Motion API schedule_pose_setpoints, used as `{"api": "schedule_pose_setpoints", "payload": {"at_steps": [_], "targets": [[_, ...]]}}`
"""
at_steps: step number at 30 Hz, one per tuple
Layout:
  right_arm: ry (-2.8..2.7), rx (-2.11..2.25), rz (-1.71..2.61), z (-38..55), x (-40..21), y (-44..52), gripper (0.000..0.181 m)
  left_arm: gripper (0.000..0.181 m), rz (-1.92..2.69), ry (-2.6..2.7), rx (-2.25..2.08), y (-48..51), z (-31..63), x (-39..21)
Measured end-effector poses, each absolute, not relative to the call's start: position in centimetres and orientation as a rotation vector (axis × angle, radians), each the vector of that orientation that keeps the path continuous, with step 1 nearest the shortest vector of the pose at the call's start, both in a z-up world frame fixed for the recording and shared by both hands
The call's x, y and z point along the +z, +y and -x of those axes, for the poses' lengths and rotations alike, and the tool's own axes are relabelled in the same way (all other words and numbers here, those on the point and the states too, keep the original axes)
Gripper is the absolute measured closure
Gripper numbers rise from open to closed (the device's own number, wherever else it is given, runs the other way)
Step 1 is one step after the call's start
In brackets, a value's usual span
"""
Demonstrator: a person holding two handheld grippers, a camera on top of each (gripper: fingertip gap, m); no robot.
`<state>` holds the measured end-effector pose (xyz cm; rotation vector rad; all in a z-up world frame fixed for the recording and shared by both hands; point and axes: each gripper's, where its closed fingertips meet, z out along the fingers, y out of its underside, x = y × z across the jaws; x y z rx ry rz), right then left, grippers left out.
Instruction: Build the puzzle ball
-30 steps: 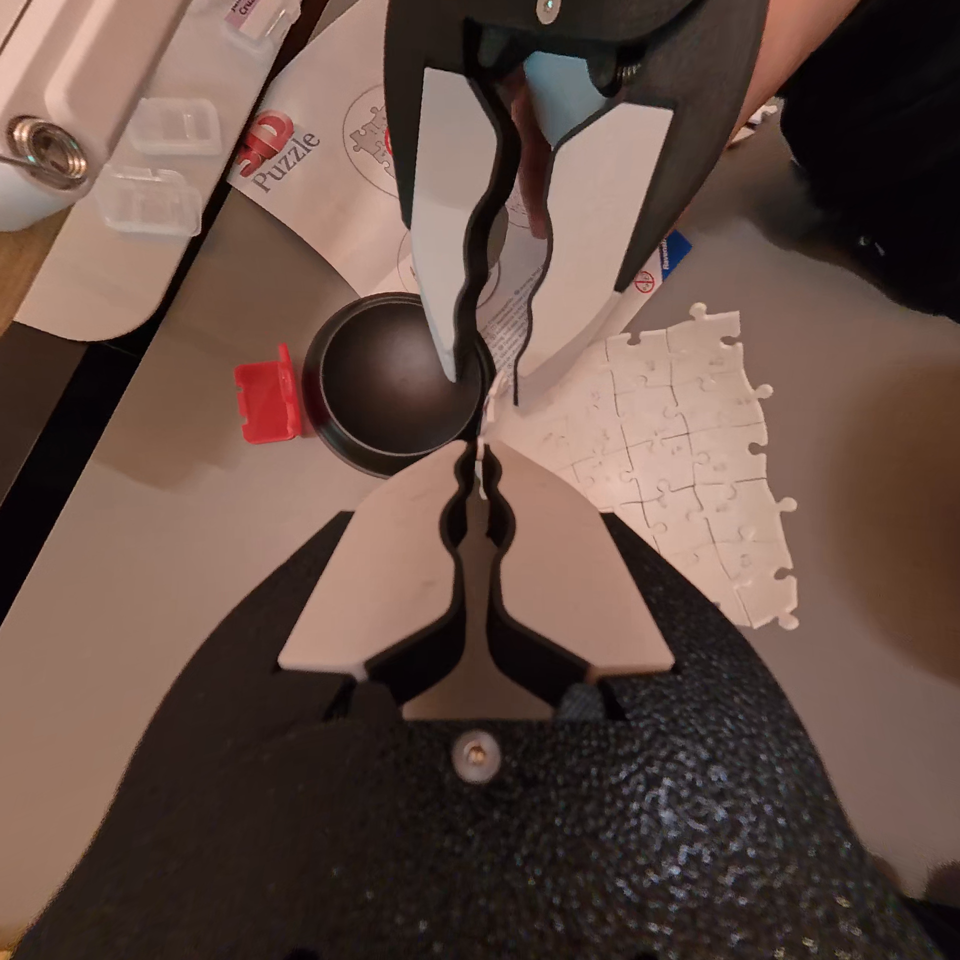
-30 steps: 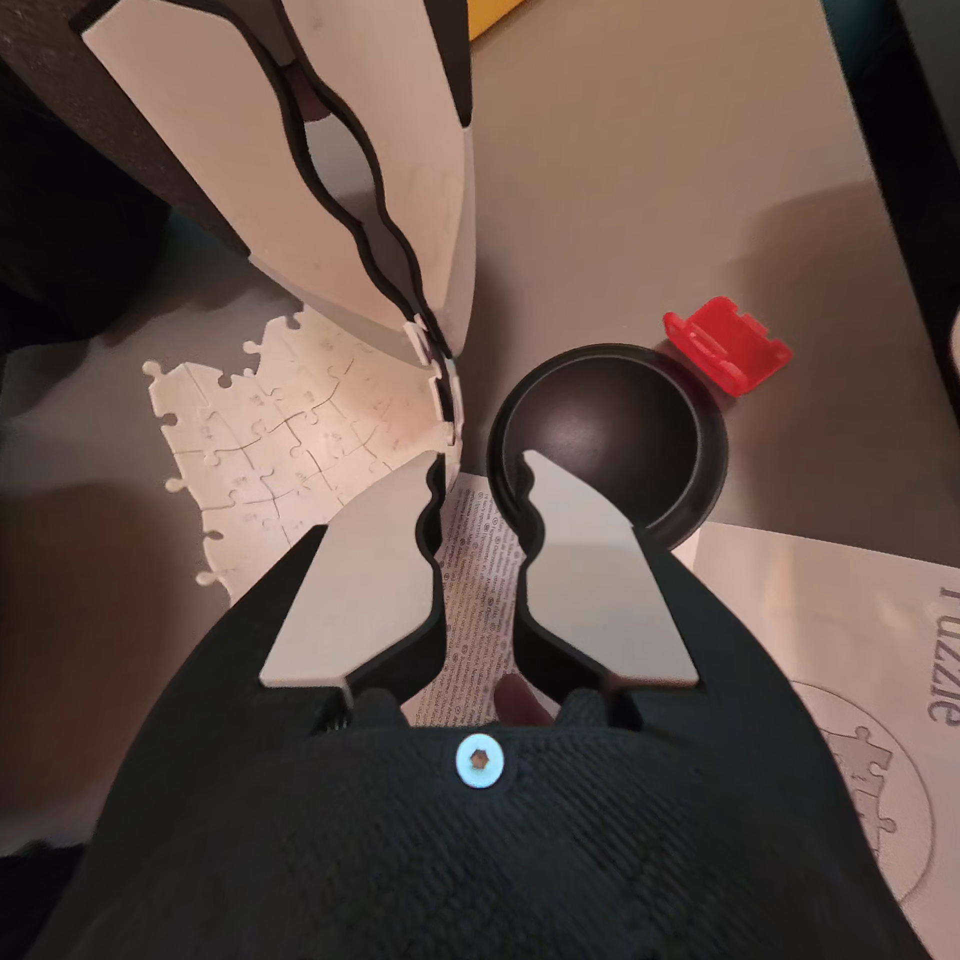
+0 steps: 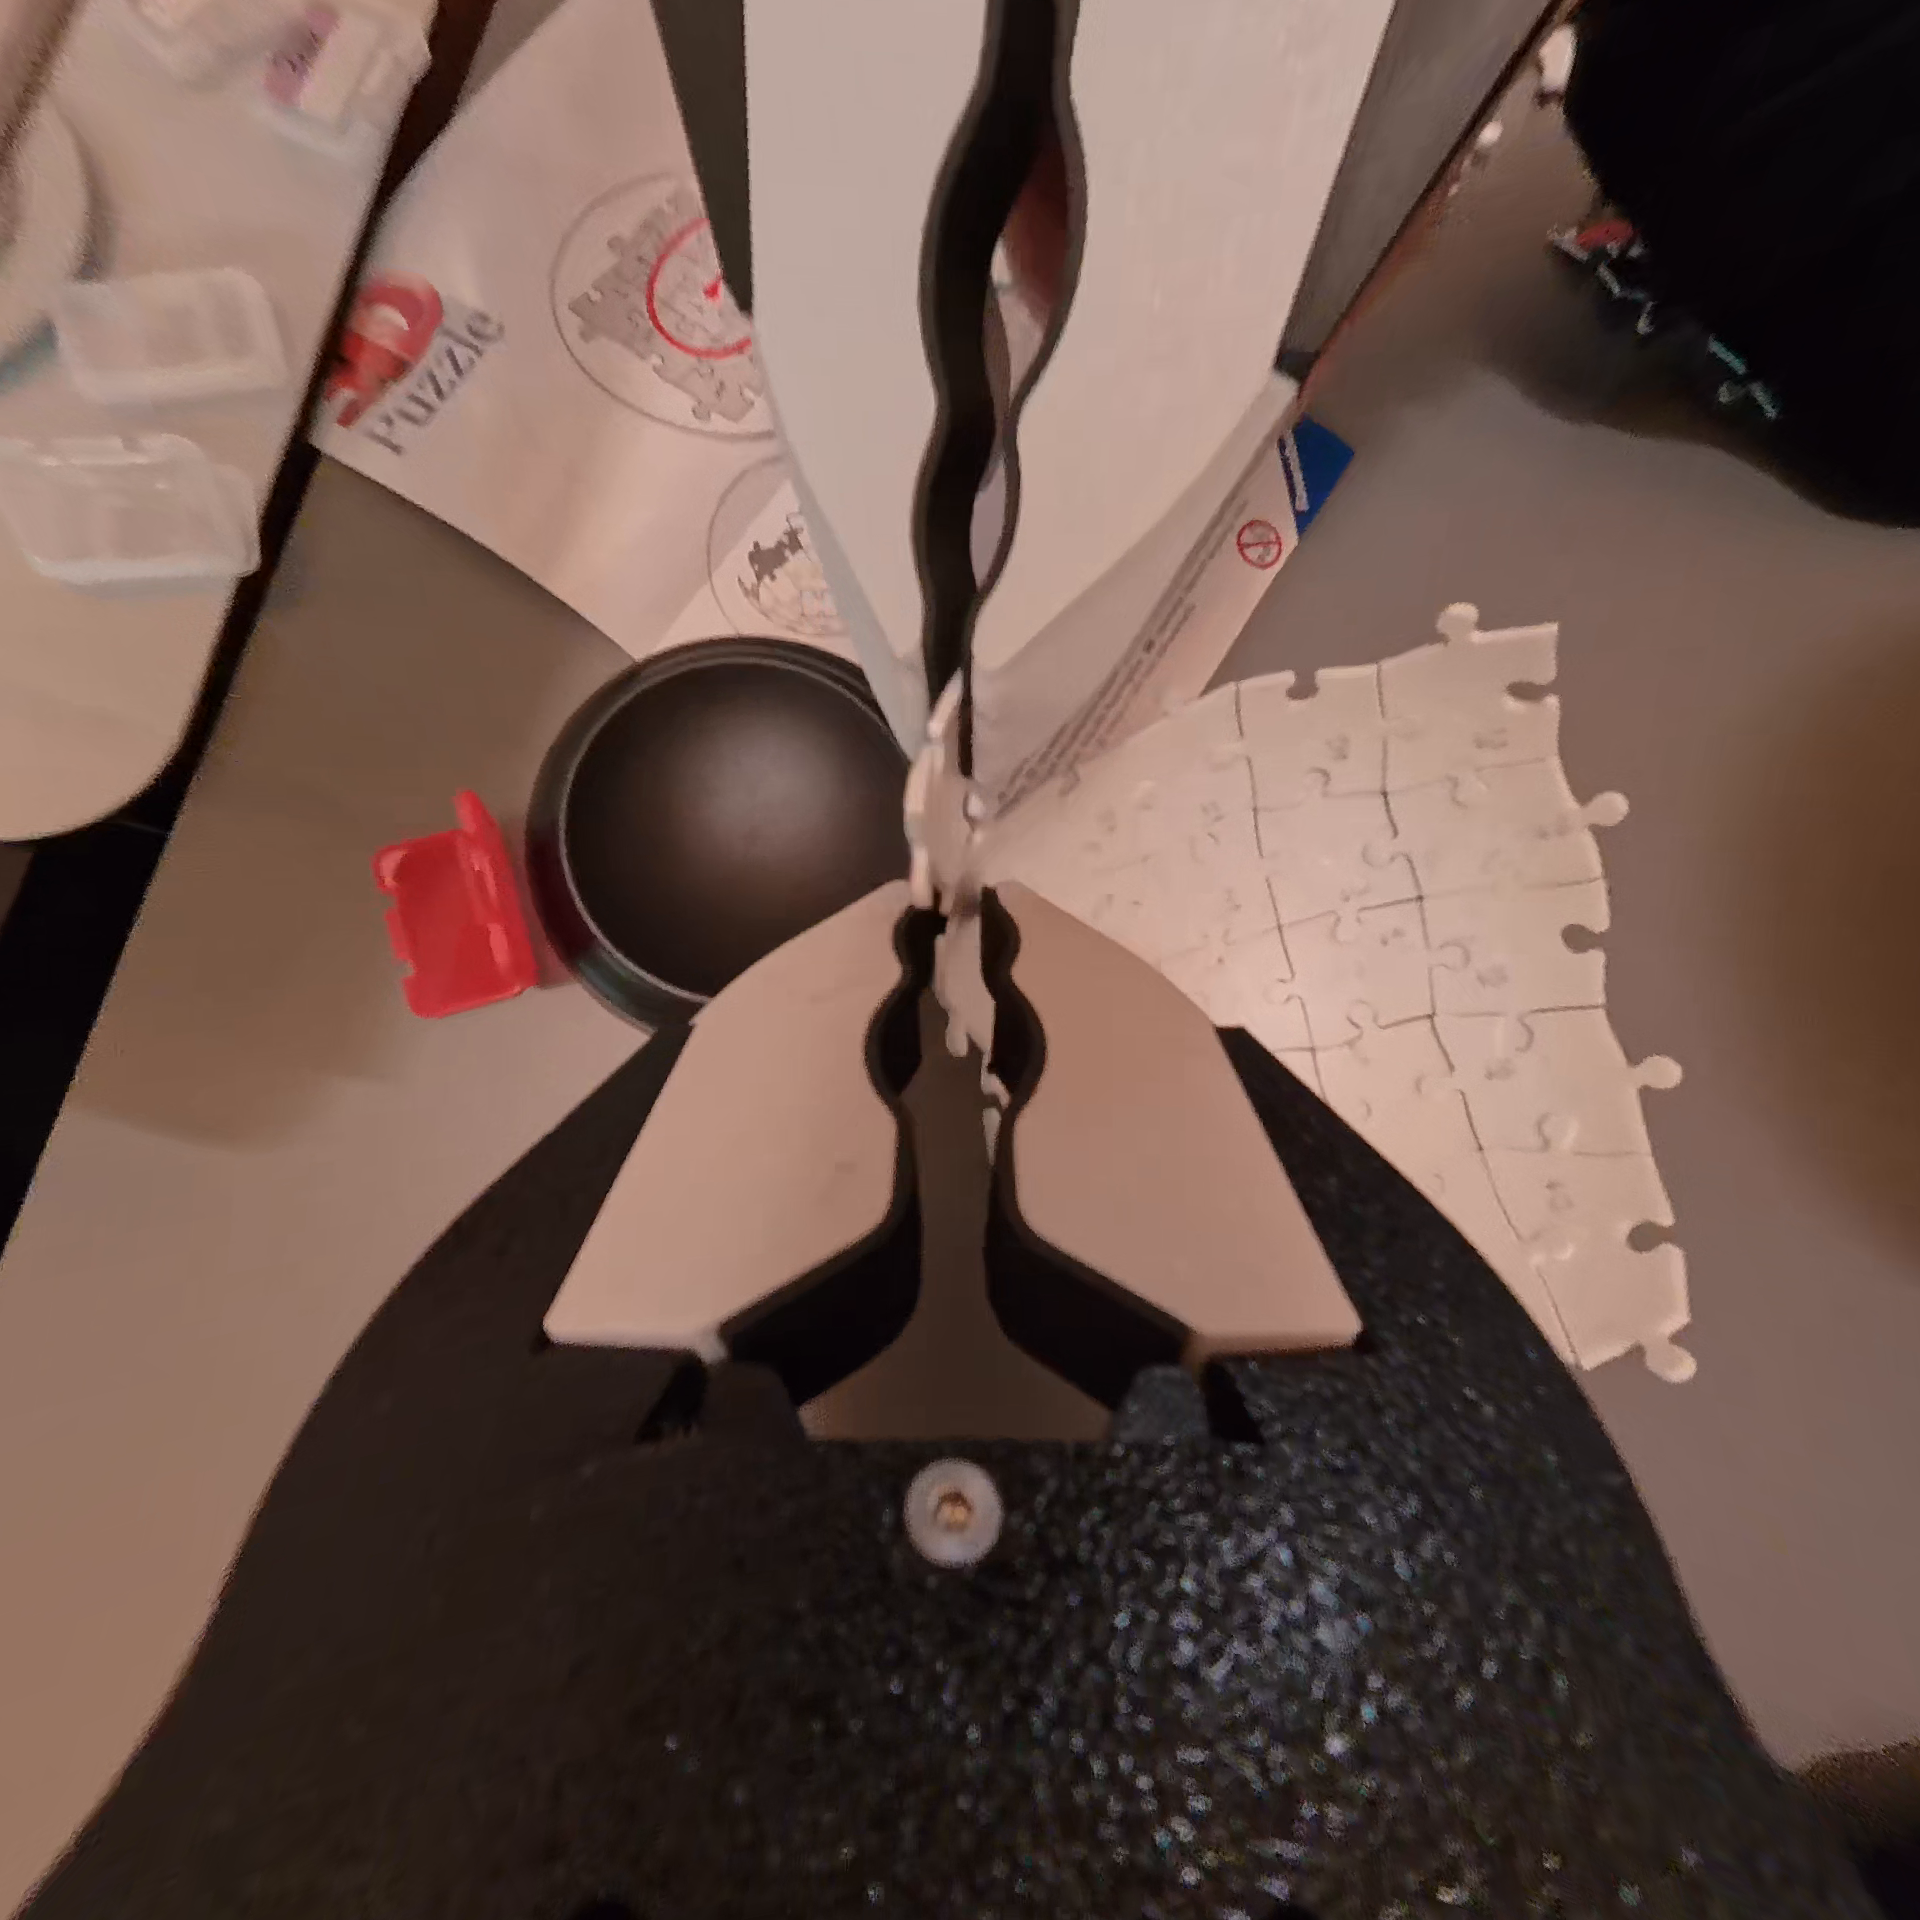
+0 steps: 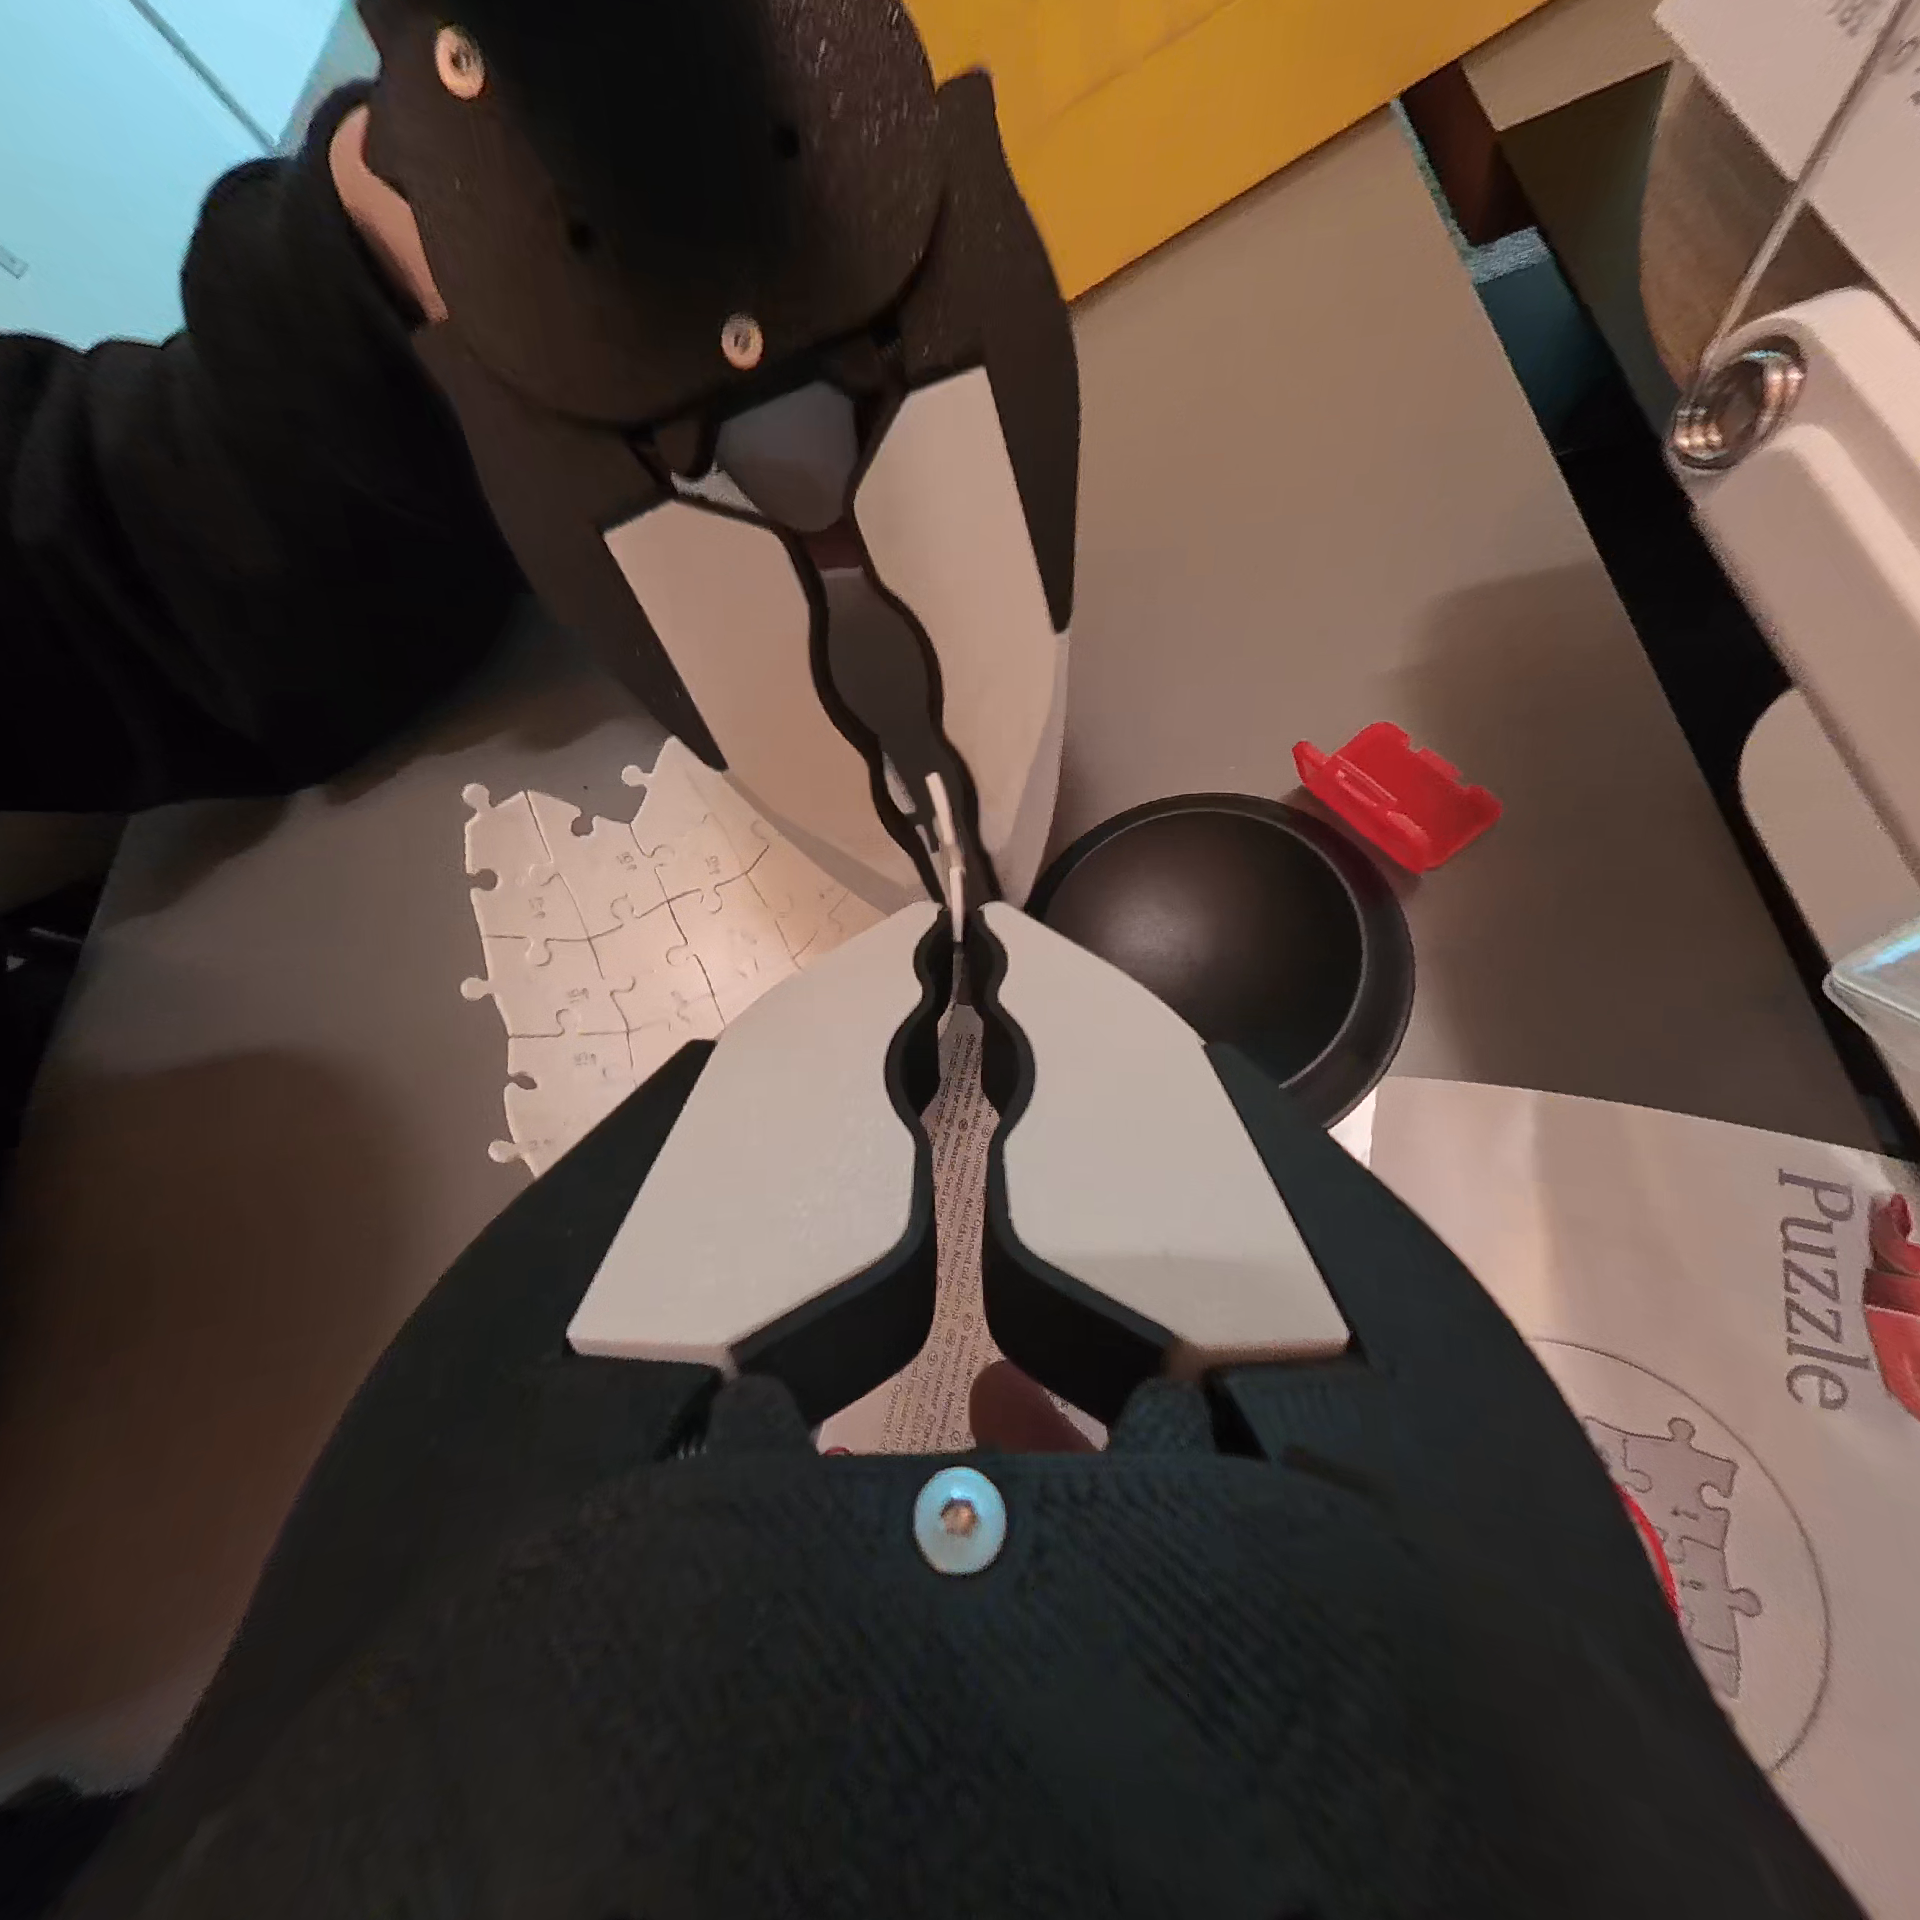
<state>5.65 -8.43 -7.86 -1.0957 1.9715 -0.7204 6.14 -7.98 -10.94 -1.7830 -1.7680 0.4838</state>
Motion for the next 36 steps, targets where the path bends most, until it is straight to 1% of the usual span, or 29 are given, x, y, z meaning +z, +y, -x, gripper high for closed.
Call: {"api": "schedule_pose_setpoints", "payload": {"at_steps": [8, 18, 21, 27, 36], "targets": [[1.973, -0.73, 0.943, -5.7, -8.2, -8.5, 0.179, 0.176, 1.698, -1.838, 0.426, -8.3, -6.6, -11.1], [1.969, -0.707, 0.891, -5.8, -8.9, -8.7, 0.179, 0.175, 1.647, -1.855, 0.396, -8.5, -7.0, -11.2], [1.967, -0.708, 0.888, -6.0, -9.0, -8.7, 0.179, 0.172, 1.648, -1.815, 0.421, -8.3, -6.6, -10.8], [1.97, -0.719, 0.901, -6.1, -8.9, -8.7, 0.179, 0.176, 1.629, -1.824, 0.419, -8.4, -6.5, -10.8], [1.999, -0.758, 0.958, -6.0, -9.4, -9.0, 0.179, 0.17, 1.576, -1.8, 0.416, -8.4, -6.1, -10.6]]}}
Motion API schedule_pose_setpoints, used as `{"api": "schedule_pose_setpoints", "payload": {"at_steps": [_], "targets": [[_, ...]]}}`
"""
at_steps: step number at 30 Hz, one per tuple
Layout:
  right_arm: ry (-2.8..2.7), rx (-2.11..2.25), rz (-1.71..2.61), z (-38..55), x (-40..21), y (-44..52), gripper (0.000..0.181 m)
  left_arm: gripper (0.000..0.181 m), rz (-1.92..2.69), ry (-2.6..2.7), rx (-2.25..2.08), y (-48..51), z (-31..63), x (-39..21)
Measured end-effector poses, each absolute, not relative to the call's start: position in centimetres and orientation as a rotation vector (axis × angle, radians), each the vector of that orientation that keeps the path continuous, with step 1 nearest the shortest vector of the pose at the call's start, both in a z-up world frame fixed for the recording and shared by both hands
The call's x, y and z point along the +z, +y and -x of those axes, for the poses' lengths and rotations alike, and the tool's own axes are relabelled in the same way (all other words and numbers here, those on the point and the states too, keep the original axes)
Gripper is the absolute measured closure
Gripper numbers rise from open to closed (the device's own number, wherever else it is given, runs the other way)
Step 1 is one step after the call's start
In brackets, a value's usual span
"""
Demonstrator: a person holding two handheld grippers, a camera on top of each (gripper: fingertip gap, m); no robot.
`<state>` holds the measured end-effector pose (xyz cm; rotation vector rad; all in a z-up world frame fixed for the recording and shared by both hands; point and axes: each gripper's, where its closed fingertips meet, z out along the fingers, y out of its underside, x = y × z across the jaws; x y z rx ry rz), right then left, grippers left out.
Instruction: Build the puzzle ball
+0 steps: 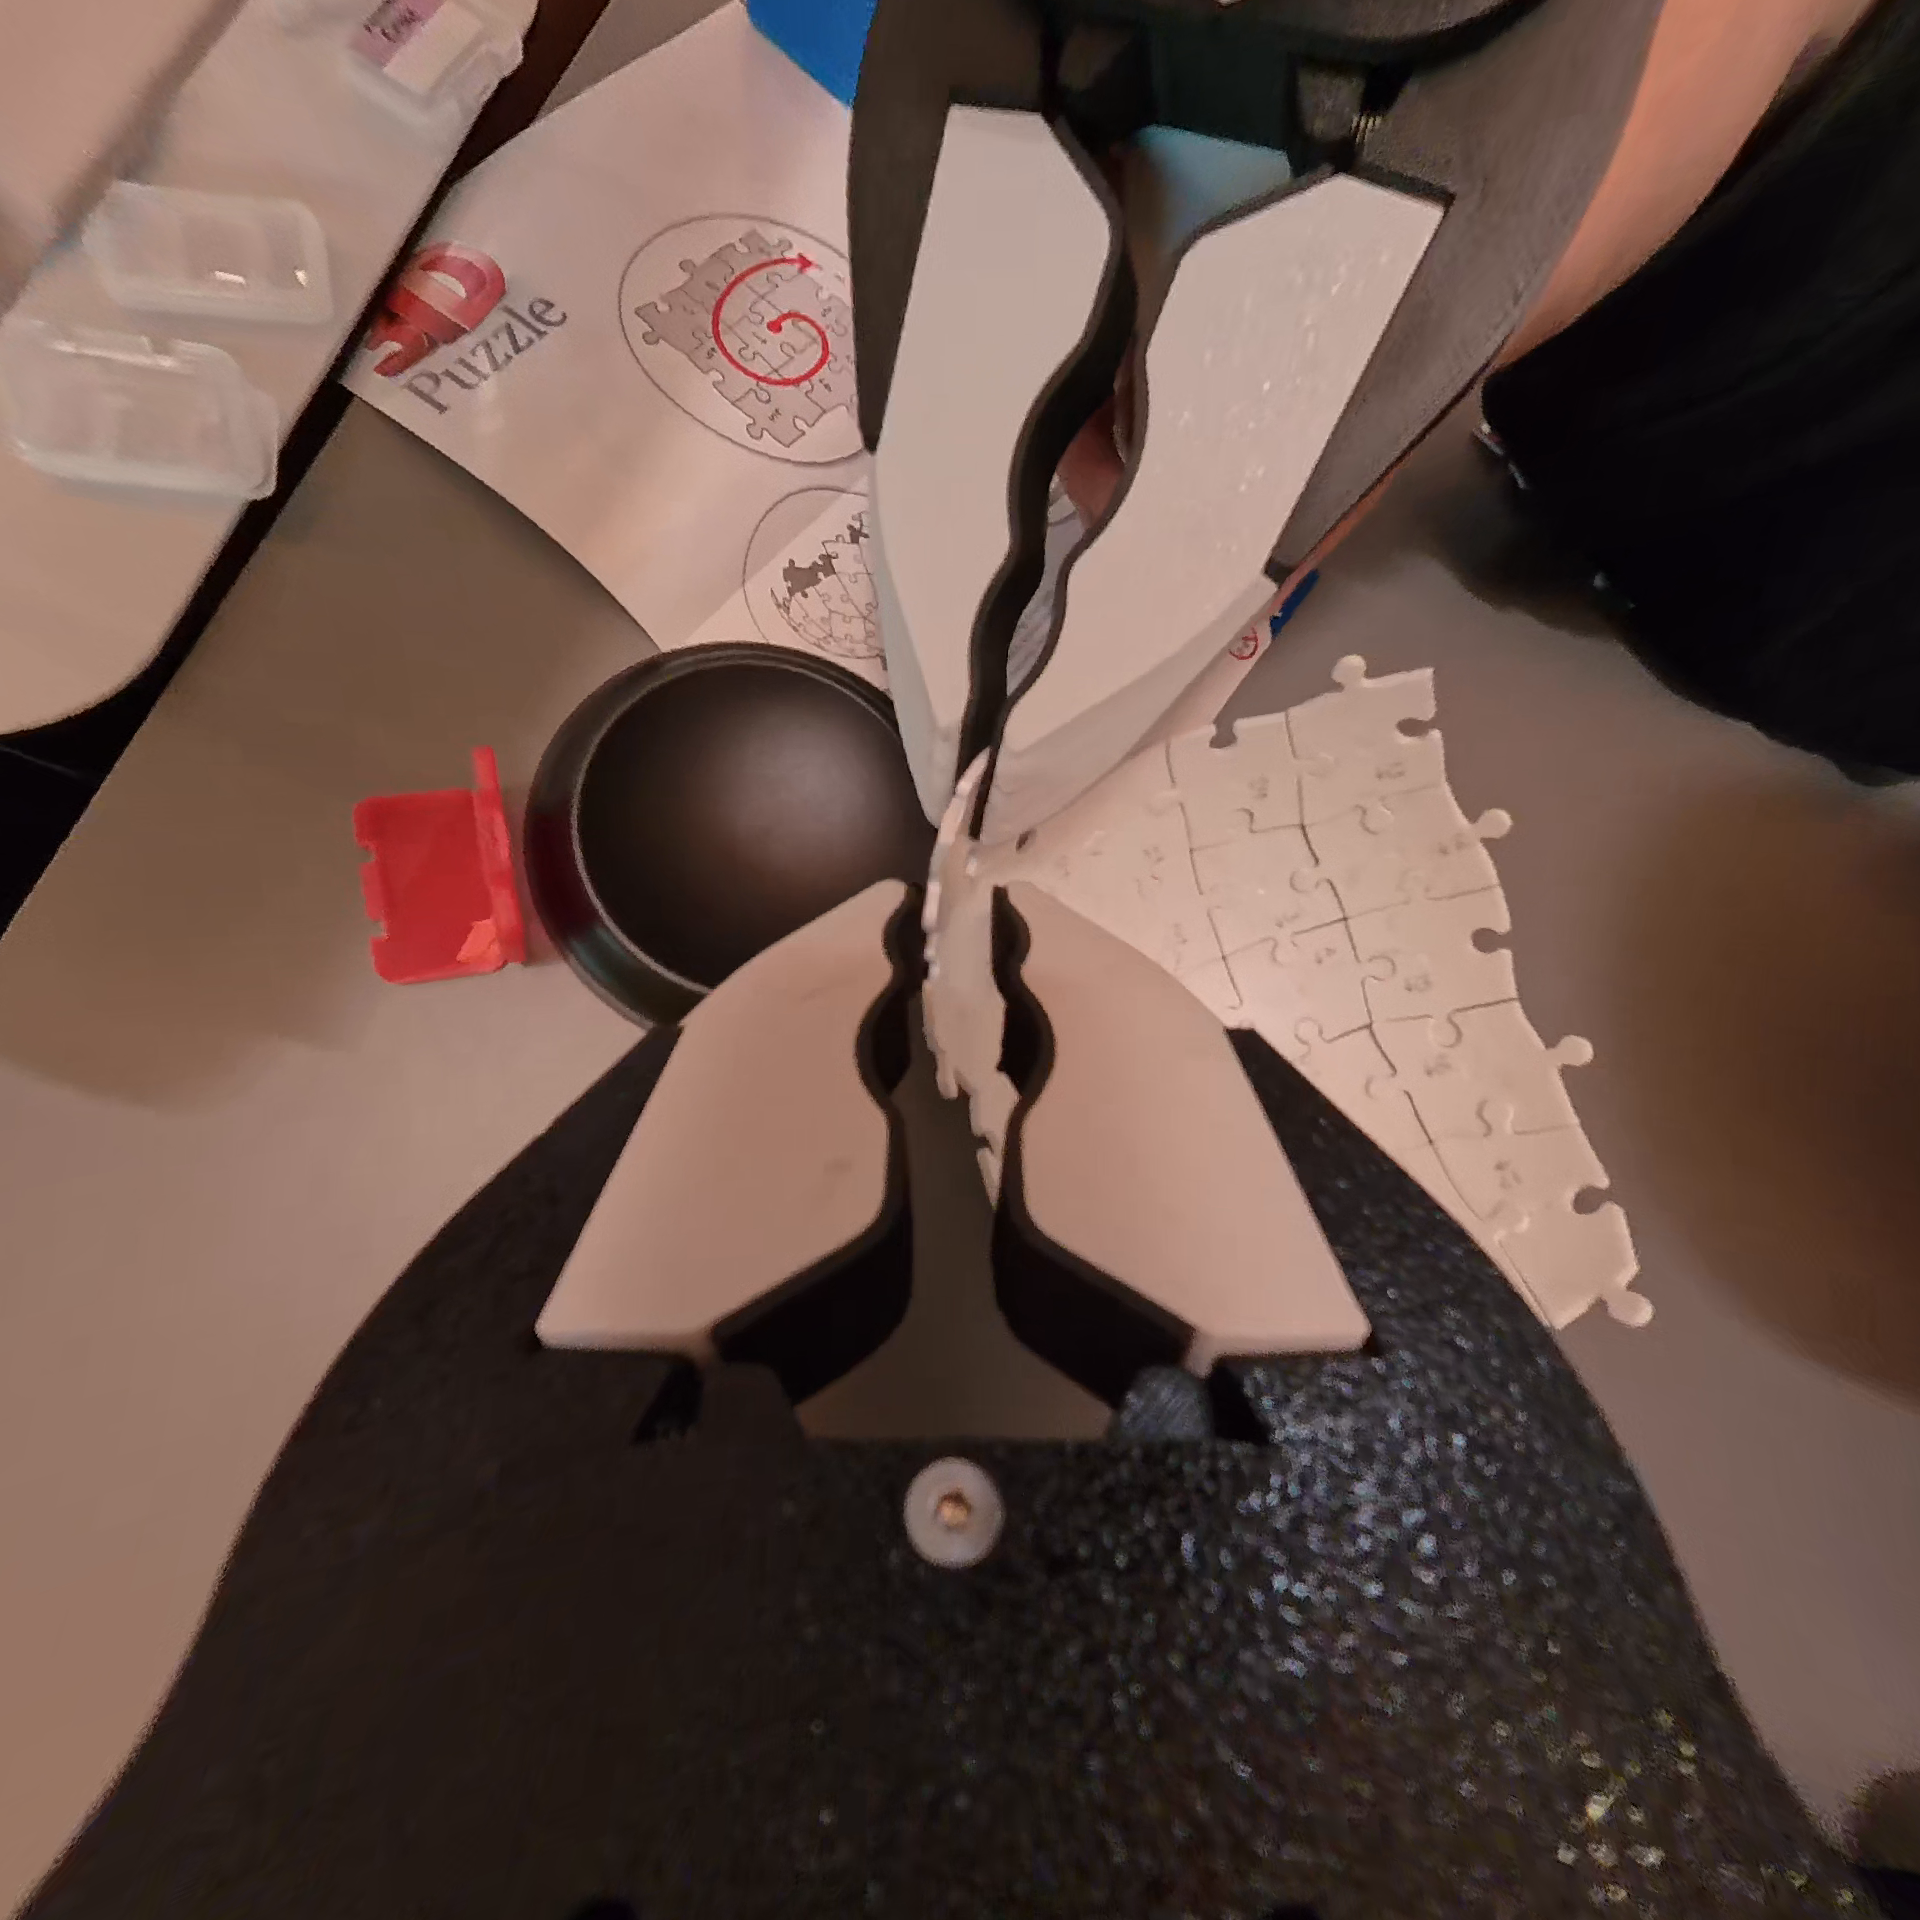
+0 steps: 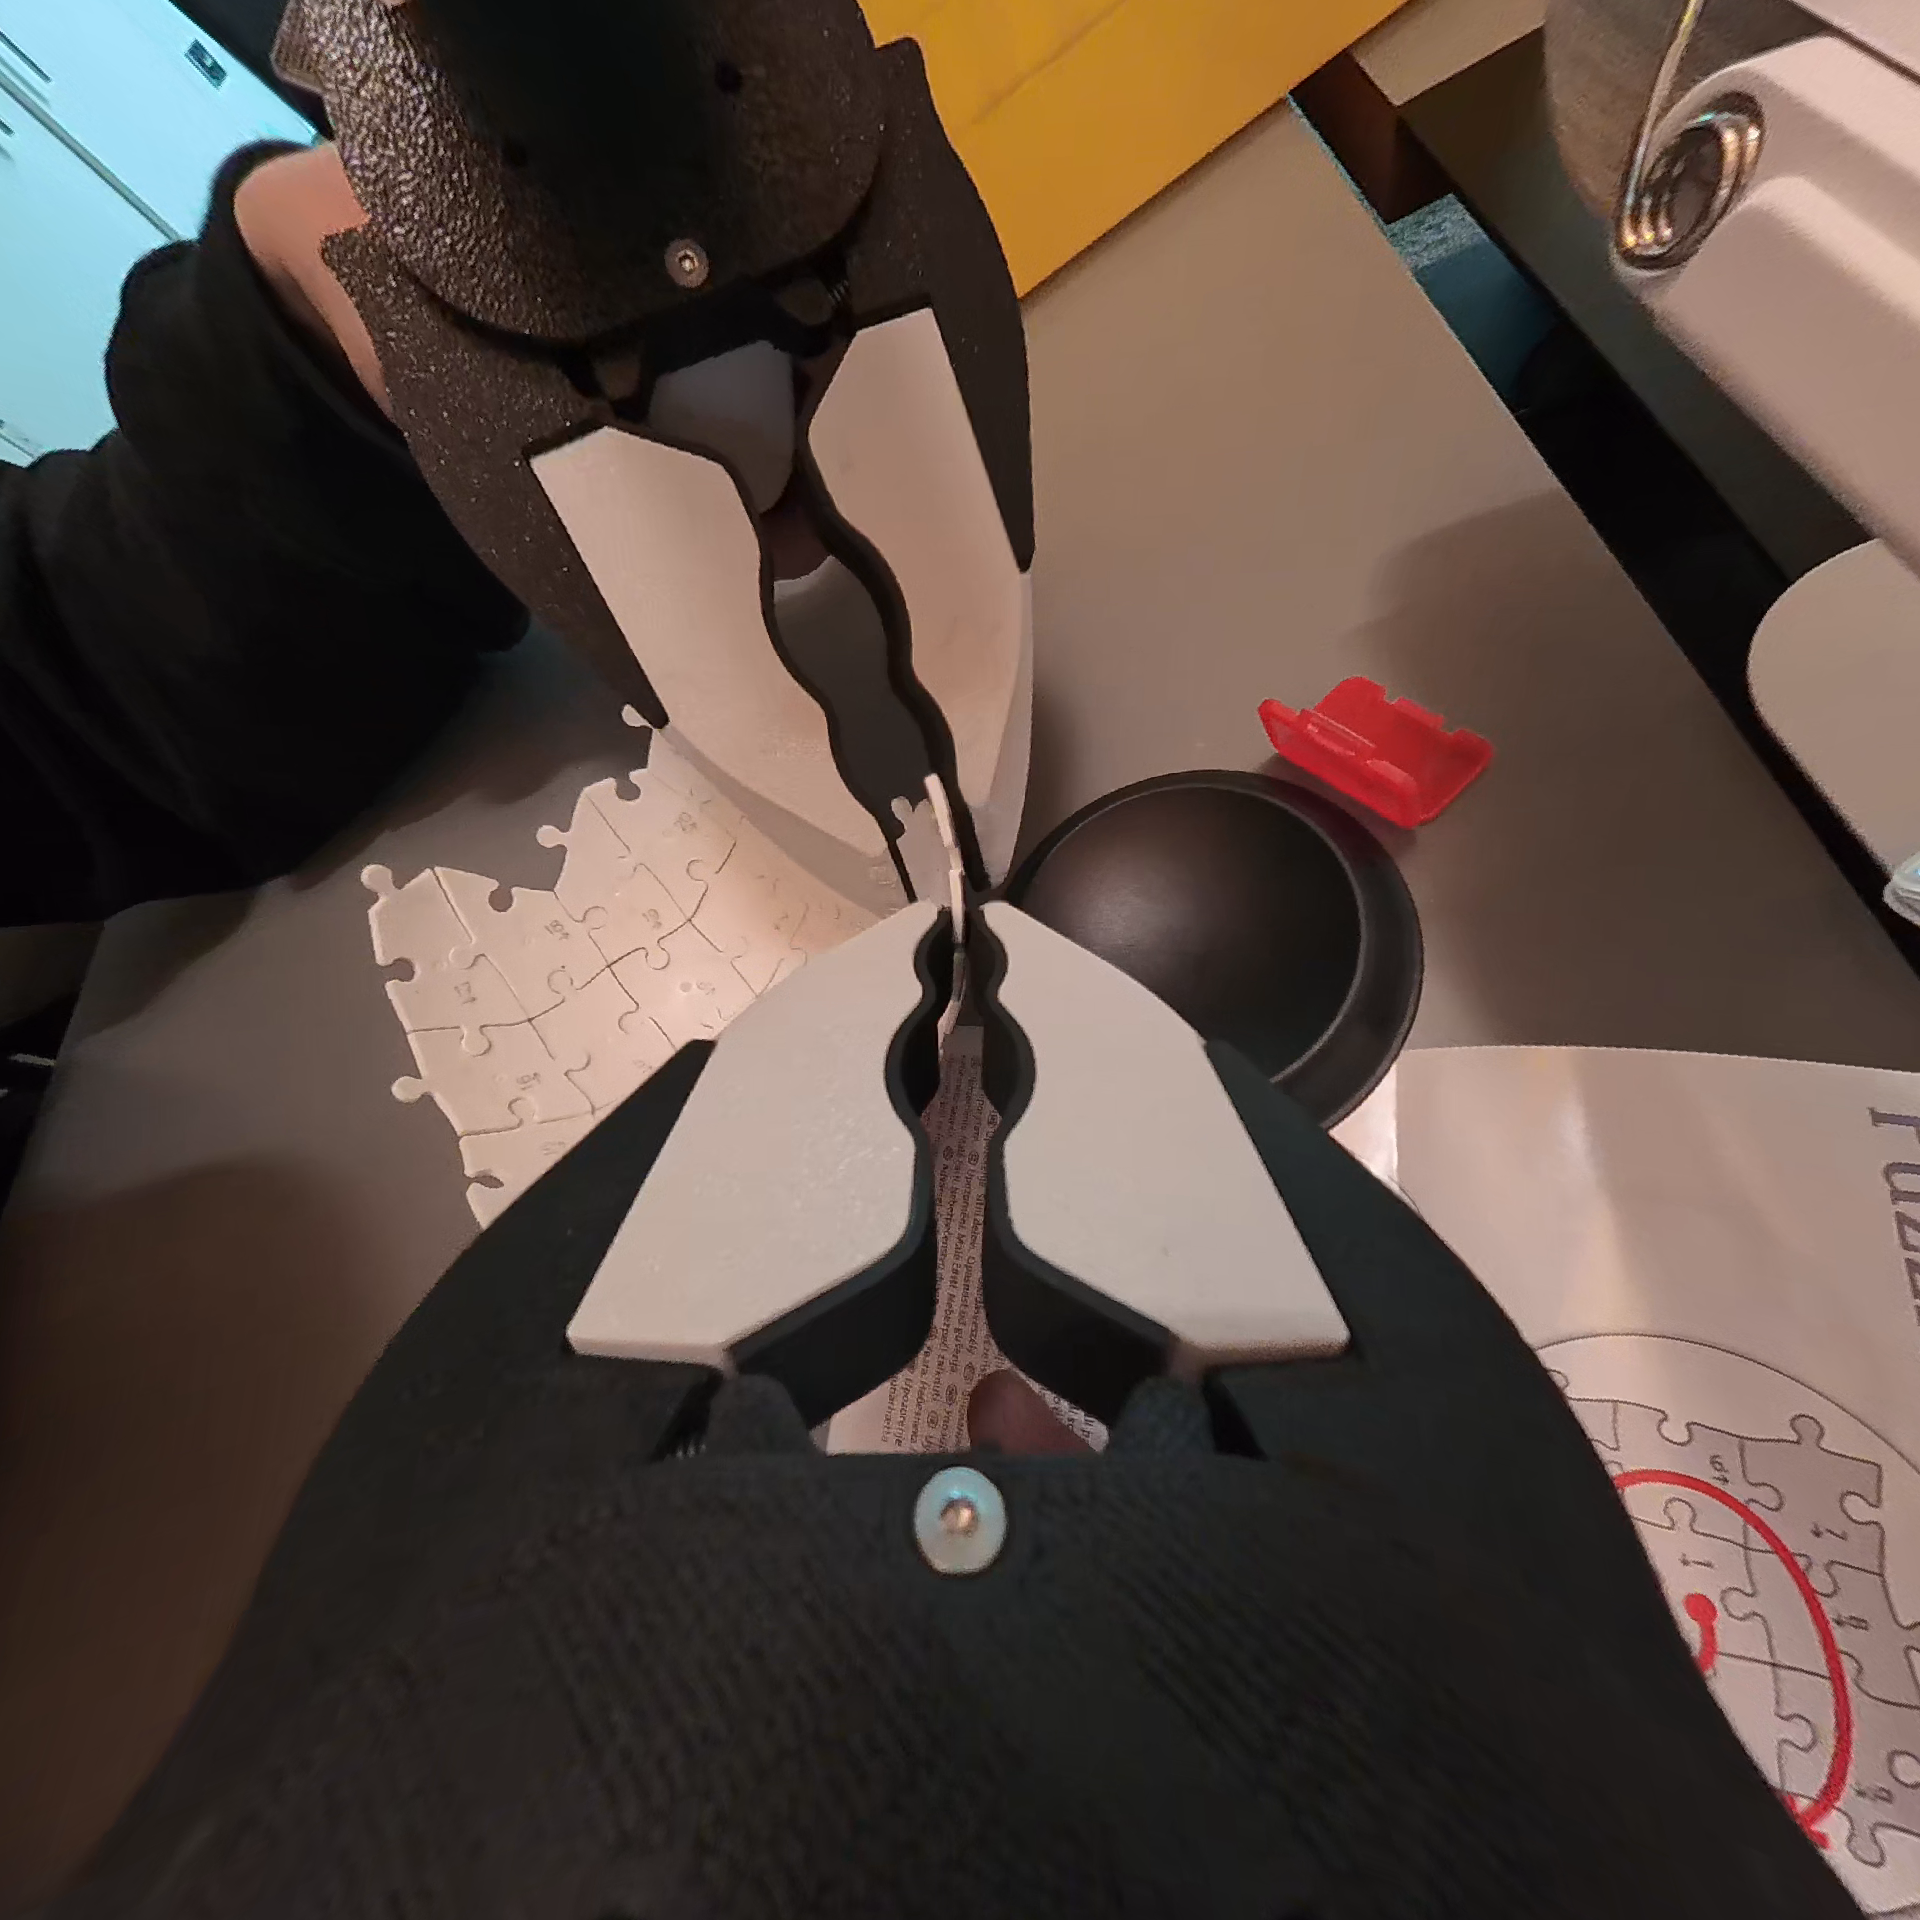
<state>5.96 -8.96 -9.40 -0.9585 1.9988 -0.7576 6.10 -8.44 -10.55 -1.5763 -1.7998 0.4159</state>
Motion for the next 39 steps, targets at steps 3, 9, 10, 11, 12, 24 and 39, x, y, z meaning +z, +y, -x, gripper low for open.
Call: {"api": "schedule_pose_setpoints", "payload": {"at_steps": [3, 9, 10, 11, 12, 24, 39], "targets": [[1.99, -0.759, 0.958, -6.1, -9.3, -8.9, 0.179, 0.176, 1.564, -1.79, 0.436, -8.6, -6.0, -10.3], [2.006, -0.756, 0.992, -6.1, -9.5, -8.7, 0.179, 0.178, 1.581, -1.789, 0.424, -8.5, -6.2, -10.4], [2.006, -0.749, 0.997, -6.1, -9.5, -8.6, 0.178, 0.179, 1.587, -1.789, 0.426, -8.5, -6.2, -10.4], [2.005, -0.74, 0.997, -6.2, -9.5, -8.6, 0.176, 0.179, 1.596, -1.79, 0.432, -8.5, -6.2, -10.4], [2.01, -0.729, 0.992, -6.2, -9.6, -8.5, 0.171, 0.179, 1.601, -1.791, 0.439, -8.5, -6.2, -10.4], [1.988, -0.81, 1.2, -6.3, -10.3, -8.6, 0.177, 0.179, 1.628, -1.783, 0.452, -8.4, -6.2, -10.3], [1.944, -0.727, 1.091, -6.9, -10.0, -8.2, 0.179, 0.176, 1.586, -1.788, 0.427, -8.4, -6.6, -9.9]]}}
